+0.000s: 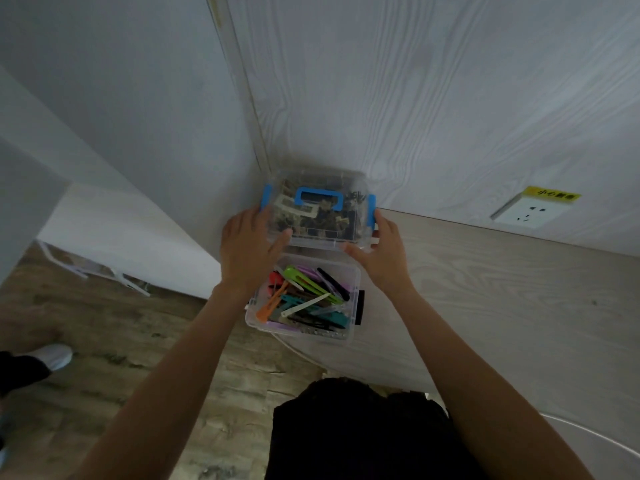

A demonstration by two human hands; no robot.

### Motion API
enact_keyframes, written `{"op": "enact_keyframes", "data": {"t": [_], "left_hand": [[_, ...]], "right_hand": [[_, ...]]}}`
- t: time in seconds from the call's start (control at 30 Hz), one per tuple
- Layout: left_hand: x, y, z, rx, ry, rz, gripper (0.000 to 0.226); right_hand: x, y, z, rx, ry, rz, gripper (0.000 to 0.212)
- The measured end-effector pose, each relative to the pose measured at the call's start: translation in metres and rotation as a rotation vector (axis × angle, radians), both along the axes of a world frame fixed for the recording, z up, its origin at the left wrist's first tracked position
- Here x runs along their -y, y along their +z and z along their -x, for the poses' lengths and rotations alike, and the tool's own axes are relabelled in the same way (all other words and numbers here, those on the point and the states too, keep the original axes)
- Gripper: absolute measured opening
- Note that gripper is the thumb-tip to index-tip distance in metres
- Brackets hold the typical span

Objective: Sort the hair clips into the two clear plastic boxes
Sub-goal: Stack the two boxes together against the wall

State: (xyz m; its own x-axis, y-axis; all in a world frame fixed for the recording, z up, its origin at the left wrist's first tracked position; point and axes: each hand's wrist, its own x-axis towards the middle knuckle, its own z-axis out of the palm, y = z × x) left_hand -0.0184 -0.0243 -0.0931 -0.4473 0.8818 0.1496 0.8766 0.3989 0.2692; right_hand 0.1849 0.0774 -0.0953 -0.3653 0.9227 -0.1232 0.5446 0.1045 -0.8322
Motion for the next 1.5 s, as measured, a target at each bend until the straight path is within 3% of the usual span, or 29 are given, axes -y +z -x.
{"op": "enact_keyframes", "data": {"t": [0.1,0.2,0.3,0.4,0.47,0.57,0.63,0.73,0.9,0.97,1.03,1.23,1.4,1.5], "left_hand": [[0.005,-0.003,0.003,0.028,-0.034,0.048,0.068],[0.014,0.005,-0.004,0.235,-0.01,-0.037,0.06],[0.035,0.001,-0.012,0.424,0.153,-0.117,0.053],[0.062,-0.012,-0.018,0.594,0.278,0.0,0.061],[0.074,-0.017,-0.022,0.703,0.282,0.09,0.062],[0.082,-0.018,-0.032,0.728,0.3,0.113,0.053],[0.08,-0.017,-0.035,0.634,0.313,0.142,0.043],[0.085,-0.011,-0.037,0.519,0.277,0.147,0.042],[0.104,-0.005,-0.026,0.665,0.425,0.02,0.042],[0.106,-0.002,-0.023,0.669,0.422,0.012,0.041],[0.103,0.002,-0.023,0.668,0.437,0.017,0.042],[0.083,0.008,-0.036,0.582,0.342,0.083,0.047],[0.066,0.009,-0.053,0.59,0.298,0.124,0.032],[0.062,0.006,-0.059,0.582,0.292,0.132,0.035]], "right_hand": [[0.001,-0.002,0.0,-0.008,-0.027,0.012,0.088],[0.01,-0.001,-0.006,-0.07,-0.106,0.035,0.077],[0.023,-0.002,-0.021,-0.06,-0.166,0.131,0.055],[0.047,-0.011,-0.032,0.036,0.032,0.392,0.059],[0.062,-0.015,-0.034,0.058,0.138,0.446,0.062],[0.071,-0.017,-0.037,-0.02,0.22,0.456,0.048],[0.069,-0.021,-0.044,-0.11,0.145,0.468,0.037],[0.058,-0.034,-0.062,-0.055,0.126,0.232,0.035],[0.054,-0.059,-0.069,0.413,0.765,-0.239,0.055],[0.057,-0.069,-0.071,0.558,0.883,-0.317,0.066],[0.056,-0.07,-0.08,0.608,0.821,-0.357,0.072],[0.038,-0.058,-0.14,0.718,0.26,-0.434,0.077],[0.032,-0.063,-0.136,0.781,0.479,-0.175,0.093],[0.028,-0.062,-0.14,0.818,0.381,-0.158,0.091]]}}
